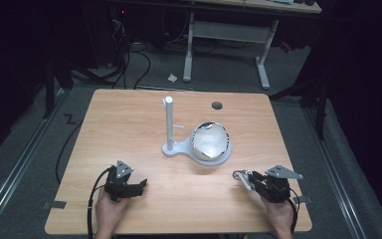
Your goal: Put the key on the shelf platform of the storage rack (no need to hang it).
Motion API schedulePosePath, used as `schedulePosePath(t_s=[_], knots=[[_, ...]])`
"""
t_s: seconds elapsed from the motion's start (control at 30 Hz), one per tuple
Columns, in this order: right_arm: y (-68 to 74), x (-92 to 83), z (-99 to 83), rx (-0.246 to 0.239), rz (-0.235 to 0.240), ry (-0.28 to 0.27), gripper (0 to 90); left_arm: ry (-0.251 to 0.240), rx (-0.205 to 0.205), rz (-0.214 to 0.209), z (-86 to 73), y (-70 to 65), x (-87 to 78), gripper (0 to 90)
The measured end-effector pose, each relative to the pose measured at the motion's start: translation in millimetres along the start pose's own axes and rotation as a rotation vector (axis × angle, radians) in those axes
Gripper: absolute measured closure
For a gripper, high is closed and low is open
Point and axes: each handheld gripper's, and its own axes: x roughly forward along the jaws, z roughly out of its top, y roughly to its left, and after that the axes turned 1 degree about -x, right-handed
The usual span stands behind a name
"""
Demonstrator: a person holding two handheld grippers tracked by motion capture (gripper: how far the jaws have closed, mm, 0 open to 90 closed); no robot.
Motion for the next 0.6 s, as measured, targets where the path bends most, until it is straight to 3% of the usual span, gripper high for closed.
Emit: schedulePosePath(t_s=[0.3,0.6], knots=[[4.2,-9.3,13.9,-0.046,0.009,-0.025,75.5,0.0,0.0,0.0,0.0,0.0,0.0,18.7],[6.5,-14.3,26.7,-0.059,0.027,-0.047,75.5,0.0,0.0,0.0,0.0,0.0,0.0,18.7]])
